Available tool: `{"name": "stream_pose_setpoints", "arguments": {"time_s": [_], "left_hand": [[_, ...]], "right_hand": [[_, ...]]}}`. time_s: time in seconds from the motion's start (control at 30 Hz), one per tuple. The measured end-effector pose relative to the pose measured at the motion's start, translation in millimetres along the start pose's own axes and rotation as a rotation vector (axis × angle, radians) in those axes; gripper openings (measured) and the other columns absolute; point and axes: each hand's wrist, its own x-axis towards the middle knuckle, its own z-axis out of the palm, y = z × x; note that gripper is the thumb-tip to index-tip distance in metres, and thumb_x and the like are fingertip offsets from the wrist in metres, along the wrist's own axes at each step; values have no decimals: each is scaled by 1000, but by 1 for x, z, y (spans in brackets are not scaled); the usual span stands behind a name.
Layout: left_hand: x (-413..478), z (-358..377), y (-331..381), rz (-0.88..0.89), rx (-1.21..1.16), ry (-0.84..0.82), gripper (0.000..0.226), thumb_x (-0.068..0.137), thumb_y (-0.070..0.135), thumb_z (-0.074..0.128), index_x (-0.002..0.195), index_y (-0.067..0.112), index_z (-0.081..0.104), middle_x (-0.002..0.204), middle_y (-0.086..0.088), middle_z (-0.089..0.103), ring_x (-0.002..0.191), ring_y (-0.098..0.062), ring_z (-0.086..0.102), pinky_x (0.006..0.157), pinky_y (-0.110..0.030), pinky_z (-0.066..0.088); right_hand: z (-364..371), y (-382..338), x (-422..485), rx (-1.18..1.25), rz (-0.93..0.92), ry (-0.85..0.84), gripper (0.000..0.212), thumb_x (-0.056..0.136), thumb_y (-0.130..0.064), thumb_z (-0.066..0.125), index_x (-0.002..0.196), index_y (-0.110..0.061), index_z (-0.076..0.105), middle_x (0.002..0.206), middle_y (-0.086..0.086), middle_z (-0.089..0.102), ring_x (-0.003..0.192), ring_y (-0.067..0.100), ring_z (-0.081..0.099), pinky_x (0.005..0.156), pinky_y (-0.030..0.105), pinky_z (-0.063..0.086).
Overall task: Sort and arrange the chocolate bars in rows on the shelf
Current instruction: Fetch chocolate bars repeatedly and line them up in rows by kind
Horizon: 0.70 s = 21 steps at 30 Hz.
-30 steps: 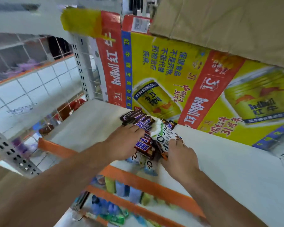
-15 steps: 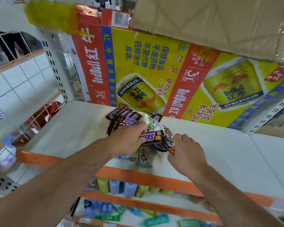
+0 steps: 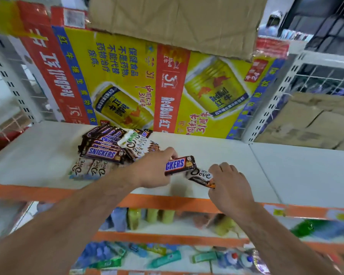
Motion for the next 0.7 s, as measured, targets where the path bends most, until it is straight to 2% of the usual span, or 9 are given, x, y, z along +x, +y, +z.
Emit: {"name": "stream_pose_setpoints", "arguments": {"time_s": [0.17,0.37,0.53,0.7], "left_hand": [[23,40,85,103,6,87,45,68,28,63,110,38,48,94,8,56,84,-14,56,74,-34,47],[74,92,200,181,9,114,52,68,34,63,119,43,55,87,12,50,80,-9,55,75,-31,47],[123,129,289,249,-83,111,45,71,28,70,114,33,58,102,11,63,87,-11,59,80,-33,50],[179,161,359,333,-111,48,40,73,28,72,111,32,58,99,11,65,84,-9,59,78,-31,50]], "right_hand": [[1,93,-45,39,-5,-46,38,72,-16,54,110,-22,51,103,-2,50,98,23,50,74,36,47],[-8,217,-104,96,42,-50,41,77,-16,56,116,-23,49,110,-2,49,104,22,47,80,34,46],[-9,306,-138,73,140,-49,38,74,-17,59,112,-20,53,107,2,52,101,26,50,72,38,48],[1,379,-155,70,268,-33,39,71,-14,60,109,-19,56,103,3,55,97,27,52,67,39,49]]}}
